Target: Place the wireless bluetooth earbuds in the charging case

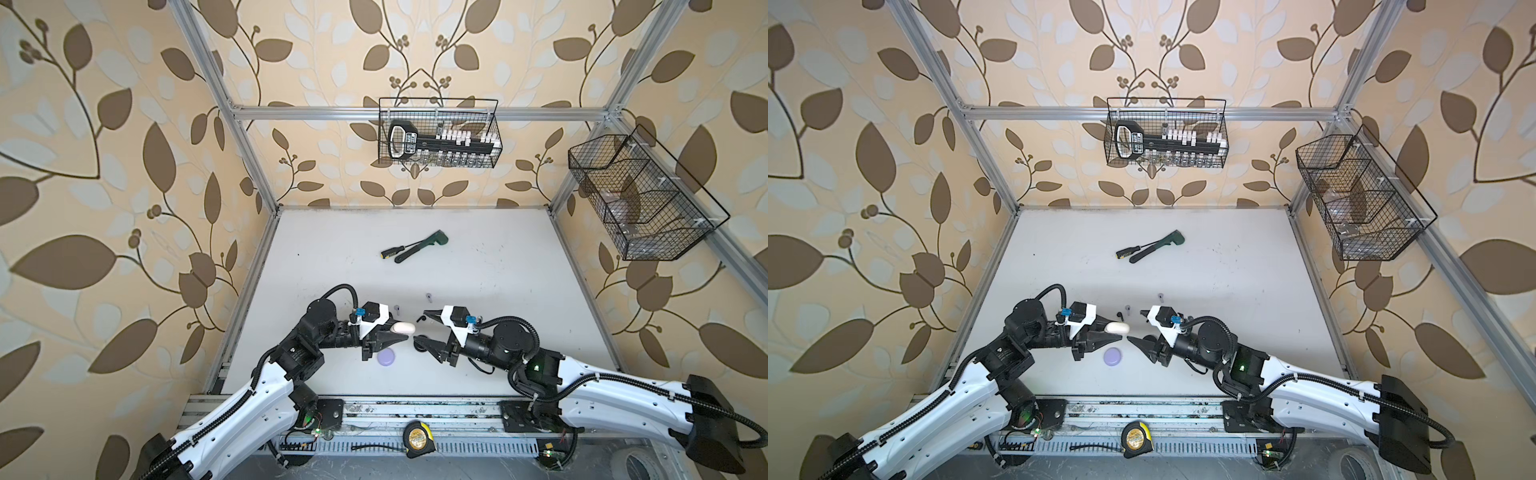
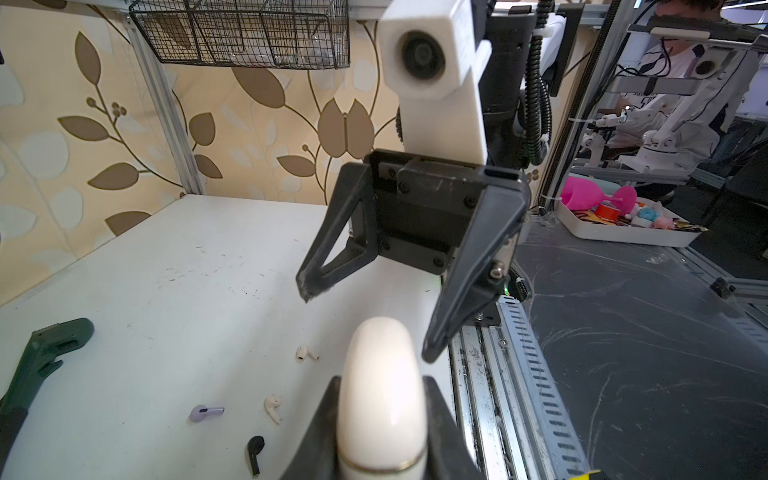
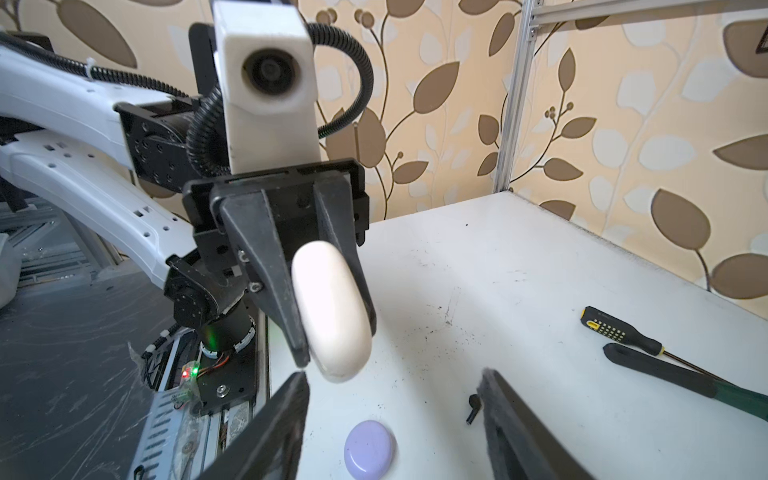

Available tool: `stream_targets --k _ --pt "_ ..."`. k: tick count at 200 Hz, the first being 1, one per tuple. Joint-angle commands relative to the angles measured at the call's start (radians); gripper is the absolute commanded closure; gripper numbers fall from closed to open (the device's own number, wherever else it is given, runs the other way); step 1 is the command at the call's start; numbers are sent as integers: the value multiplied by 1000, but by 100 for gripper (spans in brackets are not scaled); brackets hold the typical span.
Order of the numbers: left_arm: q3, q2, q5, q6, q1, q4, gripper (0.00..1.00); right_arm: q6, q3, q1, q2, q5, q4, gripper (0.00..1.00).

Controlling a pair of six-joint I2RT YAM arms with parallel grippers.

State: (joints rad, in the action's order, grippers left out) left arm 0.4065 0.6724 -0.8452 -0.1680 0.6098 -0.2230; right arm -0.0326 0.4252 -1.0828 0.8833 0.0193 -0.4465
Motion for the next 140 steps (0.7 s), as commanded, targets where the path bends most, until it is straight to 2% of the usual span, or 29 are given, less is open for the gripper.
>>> stream_targets --k 1,39,92,140 --pt "43 -1 -55 -29 8 -13 100 29 -1 -5 22 10 -62 34" --pt "41 10 -61 -37 10 -15 100 11 33 -6 51 18 -68 38" --pt "39 15 -43 -43 11 -13 100 -10 25 -8 10 5 -70 42" --pt "39 18 -51 -44 13 -13 100 -21 33 -9 33 20 -90 41"
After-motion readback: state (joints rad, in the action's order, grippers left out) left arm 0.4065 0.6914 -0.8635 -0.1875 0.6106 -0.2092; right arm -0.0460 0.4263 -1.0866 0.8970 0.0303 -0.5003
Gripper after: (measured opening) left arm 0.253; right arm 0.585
